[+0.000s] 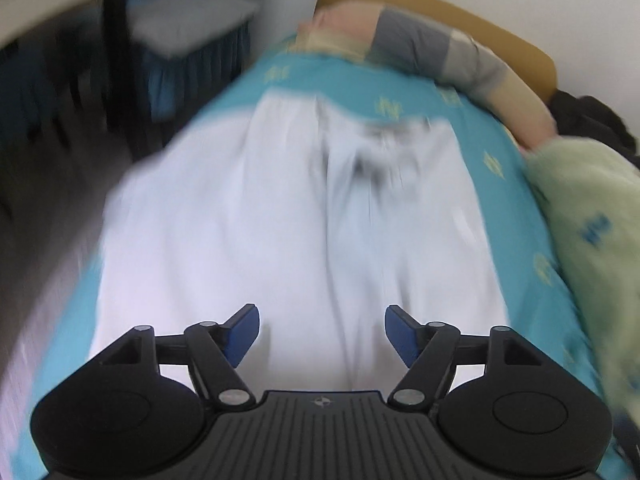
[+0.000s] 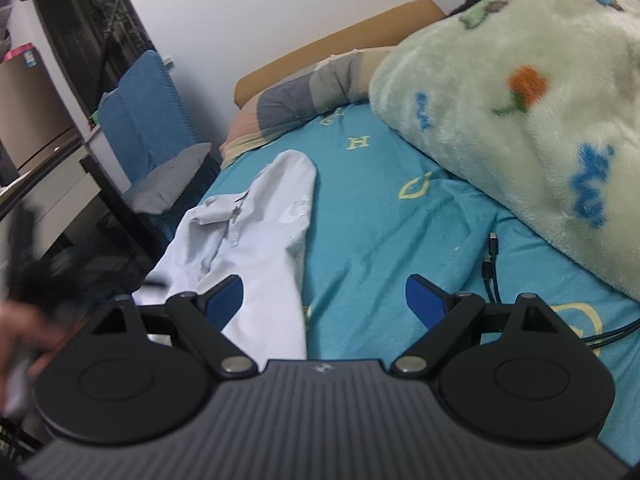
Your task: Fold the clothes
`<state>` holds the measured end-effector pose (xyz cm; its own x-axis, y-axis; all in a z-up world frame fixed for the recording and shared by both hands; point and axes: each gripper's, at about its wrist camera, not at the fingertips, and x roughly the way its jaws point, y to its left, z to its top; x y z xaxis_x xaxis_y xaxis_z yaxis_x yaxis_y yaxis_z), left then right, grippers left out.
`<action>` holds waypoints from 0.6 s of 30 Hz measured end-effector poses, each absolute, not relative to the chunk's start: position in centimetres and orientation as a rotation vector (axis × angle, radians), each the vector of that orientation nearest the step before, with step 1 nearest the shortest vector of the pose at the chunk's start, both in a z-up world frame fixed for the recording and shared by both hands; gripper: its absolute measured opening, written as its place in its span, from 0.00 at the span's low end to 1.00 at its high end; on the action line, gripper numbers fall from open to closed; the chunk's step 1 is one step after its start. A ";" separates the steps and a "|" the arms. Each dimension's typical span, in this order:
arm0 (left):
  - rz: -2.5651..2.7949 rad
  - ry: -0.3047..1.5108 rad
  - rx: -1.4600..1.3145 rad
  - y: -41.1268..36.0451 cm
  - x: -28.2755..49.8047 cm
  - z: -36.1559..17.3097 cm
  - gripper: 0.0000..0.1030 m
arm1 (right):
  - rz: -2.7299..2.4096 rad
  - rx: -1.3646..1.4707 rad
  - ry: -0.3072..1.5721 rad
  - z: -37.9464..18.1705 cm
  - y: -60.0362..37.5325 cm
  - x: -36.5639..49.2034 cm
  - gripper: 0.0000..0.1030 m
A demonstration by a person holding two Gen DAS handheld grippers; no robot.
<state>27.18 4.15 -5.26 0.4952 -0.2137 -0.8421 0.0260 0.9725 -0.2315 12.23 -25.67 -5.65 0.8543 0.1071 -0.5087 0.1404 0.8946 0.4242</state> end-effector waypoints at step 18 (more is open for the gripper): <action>-0.316 1.434 -0.214 5.8 8.6 -7.7 0.17 | 0.001 0.458 0.541 -3.2 -23.1 4.0 0.87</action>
